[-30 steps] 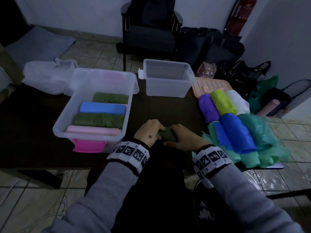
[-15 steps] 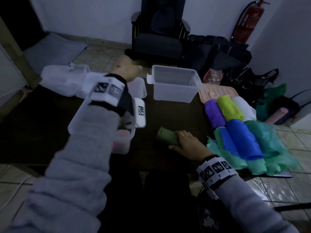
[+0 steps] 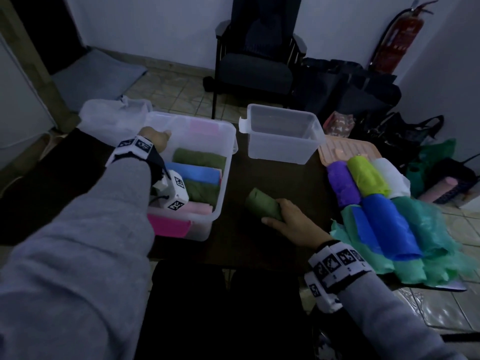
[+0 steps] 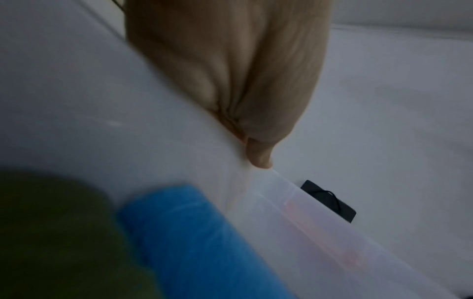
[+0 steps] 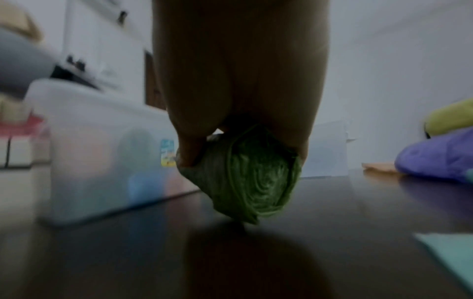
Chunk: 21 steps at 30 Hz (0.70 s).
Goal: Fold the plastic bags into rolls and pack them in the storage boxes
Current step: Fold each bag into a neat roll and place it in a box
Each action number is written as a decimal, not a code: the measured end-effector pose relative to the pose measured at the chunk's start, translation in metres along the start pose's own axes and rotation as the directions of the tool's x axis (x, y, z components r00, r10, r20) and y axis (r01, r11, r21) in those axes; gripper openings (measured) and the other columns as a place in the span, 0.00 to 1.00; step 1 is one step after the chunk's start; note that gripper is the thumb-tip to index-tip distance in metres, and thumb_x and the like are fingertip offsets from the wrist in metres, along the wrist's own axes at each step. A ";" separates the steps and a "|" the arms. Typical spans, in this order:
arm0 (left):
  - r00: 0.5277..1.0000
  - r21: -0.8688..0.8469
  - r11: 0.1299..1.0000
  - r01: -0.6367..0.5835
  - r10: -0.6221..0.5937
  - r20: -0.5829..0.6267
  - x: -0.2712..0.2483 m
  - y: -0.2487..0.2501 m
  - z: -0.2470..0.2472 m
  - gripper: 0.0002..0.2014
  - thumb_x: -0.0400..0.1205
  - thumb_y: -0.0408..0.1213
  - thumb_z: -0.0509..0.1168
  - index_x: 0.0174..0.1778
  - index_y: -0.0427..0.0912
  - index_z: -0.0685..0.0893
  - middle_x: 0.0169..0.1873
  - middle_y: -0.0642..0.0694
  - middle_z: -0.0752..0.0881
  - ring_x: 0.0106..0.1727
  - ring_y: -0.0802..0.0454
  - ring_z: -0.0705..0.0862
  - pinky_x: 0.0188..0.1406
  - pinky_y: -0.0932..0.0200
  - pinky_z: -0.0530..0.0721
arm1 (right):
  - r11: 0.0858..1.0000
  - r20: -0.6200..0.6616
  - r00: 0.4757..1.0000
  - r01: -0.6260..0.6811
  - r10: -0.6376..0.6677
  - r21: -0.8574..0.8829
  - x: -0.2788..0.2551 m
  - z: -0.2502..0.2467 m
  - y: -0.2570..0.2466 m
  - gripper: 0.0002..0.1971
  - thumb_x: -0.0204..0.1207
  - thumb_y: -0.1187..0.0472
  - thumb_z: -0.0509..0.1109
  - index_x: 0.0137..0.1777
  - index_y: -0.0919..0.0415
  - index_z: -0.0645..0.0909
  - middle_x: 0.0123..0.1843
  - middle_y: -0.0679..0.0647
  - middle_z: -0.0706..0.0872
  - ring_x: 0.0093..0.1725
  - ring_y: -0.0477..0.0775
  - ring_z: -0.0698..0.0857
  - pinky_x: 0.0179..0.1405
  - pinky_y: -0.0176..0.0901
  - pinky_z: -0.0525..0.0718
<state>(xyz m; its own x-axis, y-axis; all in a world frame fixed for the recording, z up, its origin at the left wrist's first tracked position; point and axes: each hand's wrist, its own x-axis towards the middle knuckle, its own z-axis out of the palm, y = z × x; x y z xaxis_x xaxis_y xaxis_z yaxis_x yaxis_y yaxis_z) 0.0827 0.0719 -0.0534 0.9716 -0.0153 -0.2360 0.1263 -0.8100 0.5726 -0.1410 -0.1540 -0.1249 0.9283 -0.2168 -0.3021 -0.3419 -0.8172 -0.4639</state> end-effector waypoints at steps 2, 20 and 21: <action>1.000 -0.089 0.996 -0.016 0.014 -0.015 0.006 -0.002 0.005 0.24 0.86 0.43 0.57 0.69 0.26 0.74 0.69 0.30 0.76 0.70 0.35 0.75 0.66 0.50 0.72 | 0.987 -0.052 0.999 -0.002 0.010 0.159 0.004 -0.005 -0.007 0.30 0.78 0.48 0.67 0.75 0.60 0.64 0.70 0.57 0.73 0.65 0.54 0.76 0.66 0.51 0.77; 0.953 -0.555 0.783 -0.281 0.162 -0.255 -0.051 -0.042 -0.016 0.14 0.84 0.42 0.59 0.44 0.39 0.88 0.45 0.39 0.86 0.49 0.45 0.82 0.51 0.56 0.80 | 0.864 -0.432 0.752 0.388 -0.499 -0.321 0.040 -0.042 -0.189 0.30 0.80 0.47 0.64 0.74 0.65 0.65 0.69 0.61 0.72 0.67 0.59 0.72 0.63 0.47 0.68; 0.949 -0.569 0.768 -0.294 0.164 -0.269 -0.052 -0.044 -0.016 0.13 0.84 0.42 0.60 0.45 0.40 0.88 0.44 0.39 0.86 0.48 0.45 0.83 0.52 0.55 0.81 | 0.858 -0.400 0.774 0.349 -0.490 -0.377 0.043 -0.039 -0.190 0.29 0.80 0.46 0.63 0.74 0.64 0.64 0.69 0.60 0.72 0.67 0.58 0.72 0.63 0.47 0.68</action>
<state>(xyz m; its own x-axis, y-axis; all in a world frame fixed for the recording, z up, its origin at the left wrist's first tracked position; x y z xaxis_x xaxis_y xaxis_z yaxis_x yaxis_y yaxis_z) 0.0301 0.1175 -0.0538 0.9967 0.0104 0.0810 -0.0747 -0.2847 0.9557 -0.0310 -0.0289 -0.0175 0.9450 0.0191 0.3265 0.0853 -0.9781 -0.1898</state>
